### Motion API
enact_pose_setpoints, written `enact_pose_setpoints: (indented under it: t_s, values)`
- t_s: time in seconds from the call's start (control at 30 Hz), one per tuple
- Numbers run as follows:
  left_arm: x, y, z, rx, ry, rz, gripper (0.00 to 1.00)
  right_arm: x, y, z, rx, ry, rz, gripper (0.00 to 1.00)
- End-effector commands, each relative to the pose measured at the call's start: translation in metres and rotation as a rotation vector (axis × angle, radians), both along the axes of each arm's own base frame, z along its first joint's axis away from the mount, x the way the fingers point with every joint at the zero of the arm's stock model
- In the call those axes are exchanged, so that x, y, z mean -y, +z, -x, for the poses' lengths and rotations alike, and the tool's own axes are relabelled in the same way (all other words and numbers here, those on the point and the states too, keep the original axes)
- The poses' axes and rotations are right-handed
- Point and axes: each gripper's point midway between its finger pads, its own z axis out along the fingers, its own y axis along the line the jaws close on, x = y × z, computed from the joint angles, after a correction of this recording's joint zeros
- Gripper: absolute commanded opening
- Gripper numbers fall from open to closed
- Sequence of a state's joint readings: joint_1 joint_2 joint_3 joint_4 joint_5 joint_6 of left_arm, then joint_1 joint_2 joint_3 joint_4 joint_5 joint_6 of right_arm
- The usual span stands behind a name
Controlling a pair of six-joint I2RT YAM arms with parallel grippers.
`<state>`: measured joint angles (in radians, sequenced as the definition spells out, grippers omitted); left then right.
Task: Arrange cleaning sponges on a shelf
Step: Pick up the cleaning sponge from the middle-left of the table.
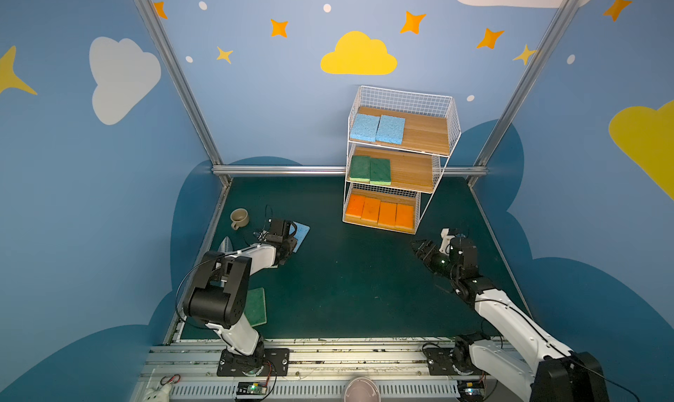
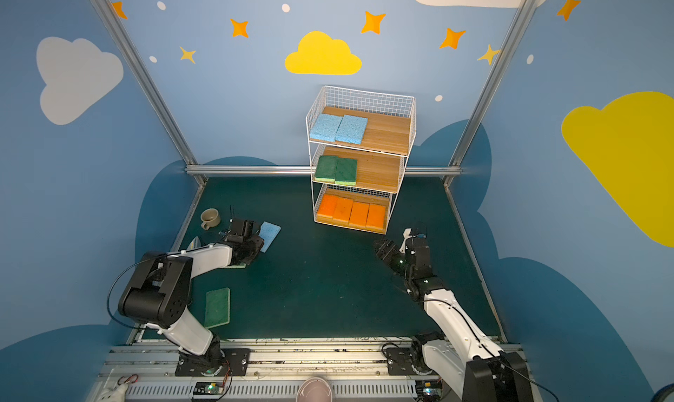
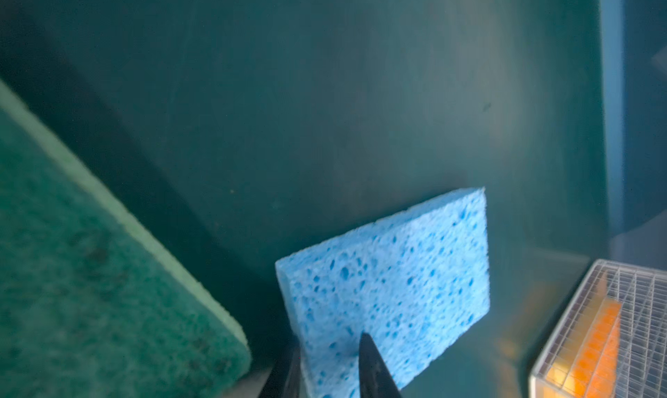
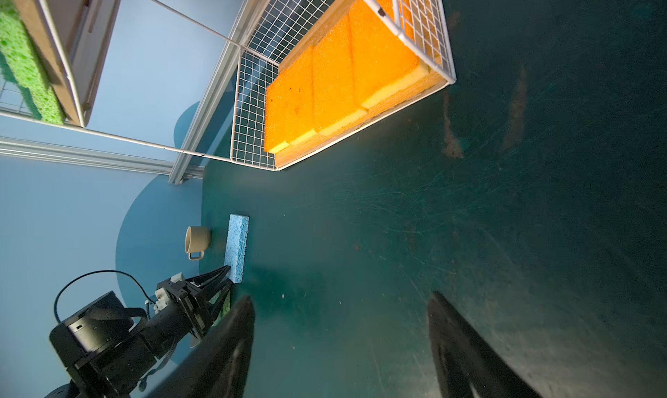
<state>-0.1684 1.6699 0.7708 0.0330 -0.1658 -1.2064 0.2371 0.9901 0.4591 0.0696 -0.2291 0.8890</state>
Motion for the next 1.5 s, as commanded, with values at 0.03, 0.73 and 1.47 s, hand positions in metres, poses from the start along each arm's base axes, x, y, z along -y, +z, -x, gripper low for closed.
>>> enact_pose_setpoints:
  t_s: [0.03, 0.73, 1.47]
  values:
    - [0.001, -0.009, 0.010, -0.022, -0.031, -0.003, 0.07, 0.001, -0.005, -0.001, 0.002, 0.004, 0.008, 0.74]
    - [0.049, 0.272, 0.047, 0.558, -0.221, -0.028, 0.03, 0.009, -0.016, -0.002, -0.028, -0.026, 0.034, 0.74]
    - [0.302, 0.497, 0.004, 1.019, -0.409, 0.081, 0.03, 0.024, -0.018, 0.002, -0.026, -0.064, 0.077, 0.74]
